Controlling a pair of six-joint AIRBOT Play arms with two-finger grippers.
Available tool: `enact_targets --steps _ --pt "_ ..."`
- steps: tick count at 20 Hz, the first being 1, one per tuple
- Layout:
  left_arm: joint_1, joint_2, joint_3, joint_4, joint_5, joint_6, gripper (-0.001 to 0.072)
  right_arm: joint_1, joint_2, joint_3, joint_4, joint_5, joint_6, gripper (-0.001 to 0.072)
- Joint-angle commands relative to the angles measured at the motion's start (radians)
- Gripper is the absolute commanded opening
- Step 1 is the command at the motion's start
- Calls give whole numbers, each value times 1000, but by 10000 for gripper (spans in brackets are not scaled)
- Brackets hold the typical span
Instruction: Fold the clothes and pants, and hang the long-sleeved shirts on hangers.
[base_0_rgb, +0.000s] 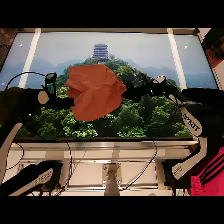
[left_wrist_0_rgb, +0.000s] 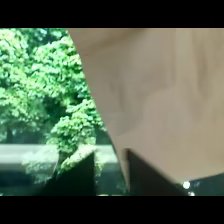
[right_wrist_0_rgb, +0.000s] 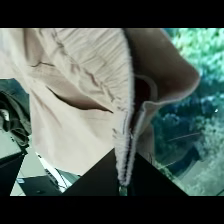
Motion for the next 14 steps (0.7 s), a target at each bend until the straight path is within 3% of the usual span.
enact_targets --steps 1,4,7,12,13,14 --pt "-3 2 0 -10 -84 -4 9 -2 0 0 -24 -4 1 21" --pt "-37 61 -40 -211 3 26 8 -2 0 0 -23 -6 1 20" --pt "-90 209 -219 -471 231 -13 9 -2 0 0 -18 -22 1 20" --pt "-212 440 -536 -526 443 -467 10 0 0 0 -8 -30 1 21" --pt "-232 462 -569 -526 476 -519 25 0 0 0 -8 -30 0 22" --pt "-245 469 -596 -526 514 -528 220 0 0 0 -8 -30 0 21"
